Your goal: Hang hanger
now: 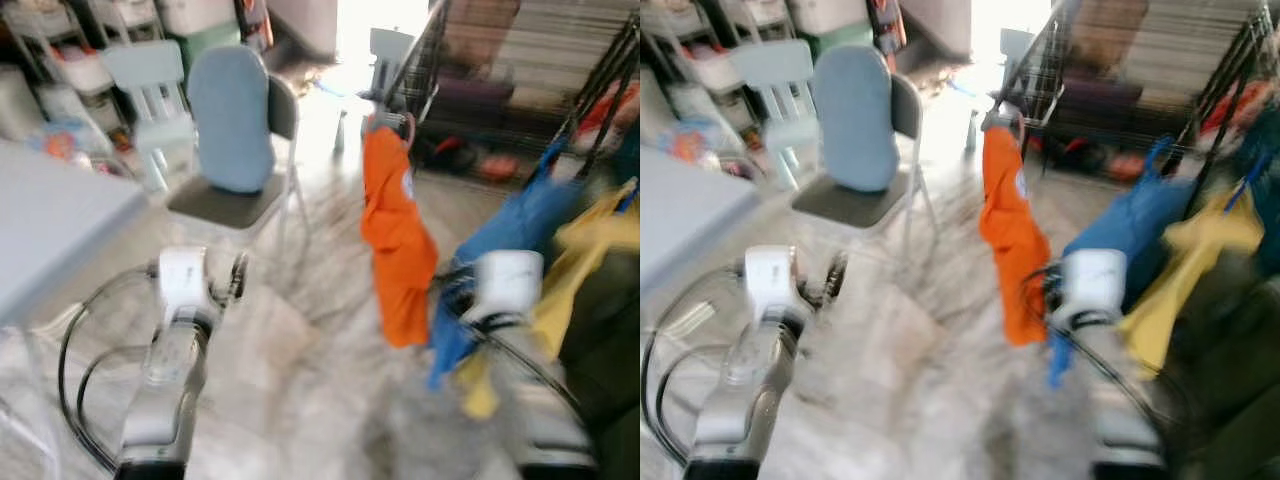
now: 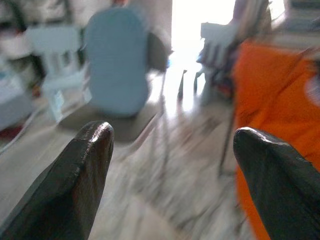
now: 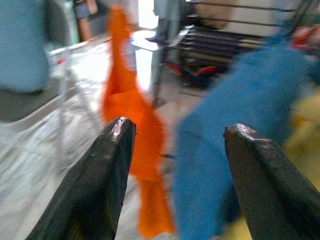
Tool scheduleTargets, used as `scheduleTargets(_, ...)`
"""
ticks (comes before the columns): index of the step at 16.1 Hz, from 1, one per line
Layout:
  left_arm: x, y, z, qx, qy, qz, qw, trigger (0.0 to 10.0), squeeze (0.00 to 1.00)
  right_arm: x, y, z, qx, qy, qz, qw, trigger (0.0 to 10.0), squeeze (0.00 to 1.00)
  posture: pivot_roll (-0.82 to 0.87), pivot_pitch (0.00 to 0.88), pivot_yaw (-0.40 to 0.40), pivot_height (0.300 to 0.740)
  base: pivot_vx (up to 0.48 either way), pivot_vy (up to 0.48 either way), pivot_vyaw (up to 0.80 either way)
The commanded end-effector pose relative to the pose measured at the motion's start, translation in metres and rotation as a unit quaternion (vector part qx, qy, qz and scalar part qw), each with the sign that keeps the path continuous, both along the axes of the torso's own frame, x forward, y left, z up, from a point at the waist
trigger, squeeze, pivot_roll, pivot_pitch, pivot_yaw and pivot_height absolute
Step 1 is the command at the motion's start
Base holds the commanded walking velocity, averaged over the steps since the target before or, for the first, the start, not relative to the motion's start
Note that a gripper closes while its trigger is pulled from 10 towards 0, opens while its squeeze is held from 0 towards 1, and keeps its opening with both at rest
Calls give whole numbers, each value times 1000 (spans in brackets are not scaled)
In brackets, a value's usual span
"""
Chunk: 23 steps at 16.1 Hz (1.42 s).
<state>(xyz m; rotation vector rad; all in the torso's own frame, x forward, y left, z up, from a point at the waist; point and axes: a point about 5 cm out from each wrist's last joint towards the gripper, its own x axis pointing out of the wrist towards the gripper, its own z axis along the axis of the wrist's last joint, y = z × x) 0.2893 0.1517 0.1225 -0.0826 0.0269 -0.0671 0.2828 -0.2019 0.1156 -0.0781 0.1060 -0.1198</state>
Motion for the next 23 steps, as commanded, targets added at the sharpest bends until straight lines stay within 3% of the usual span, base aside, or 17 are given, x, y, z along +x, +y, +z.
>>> scheduleTargets(1, -6, -4, -14, -5, 34, -9, 999, 10000, 0, -3, -2, -3, 8, 12, -2, 1000, 10000, 0, -141, 2, 93, 740, 0, 0, 0)
scheduleTargets(7, -20, 12, -25, -22, 54, 19, 998, 10000, 0, -4, -2, -2, -57, 15, 23, 998, 10000, 0, -141, 15, 85, 740, 0, 0, 0)
scheduleTargets(9, -28, 16, -28, -14, 56, 28, 998, 10000, 0, -3, 0, 2, -33, 0, 40, 999, 10000, 0, -132, 17, 57, 740, 0, 0, 0)
scheduleTargets(11, -40, 19, -32, -16, 64, 37, 997, 10000, 0, -1, 3, 2, -63, 3, 58, 996, 10000, 0, -114, 16, 38, 740, 0, 0, 0)
scheduleTargets(13, -47, 16, -34, -18, 58, 36, 998, 10000, 0, 5, 6, -2, -58, 6, 68, 996, 10000, 0, -73, 3, 2, 740, 0, 0, 0)
scheduleTargets(18, -37, 15, -35, -20, 51, 28, 998, 10000, 0, 12, 7, -12, -30, 21, 52, 998, 10000, 0, -49, 0, -11, 740, 0, 0, 0)
scheduleTargets(23, -28, 14, -36, -18, 53, 22, 998, 10000, 0, 18, 14, -12, -19, 8, 45, 999, 10000, 0, -72, 0, 33, 740, 0, 292, -744)
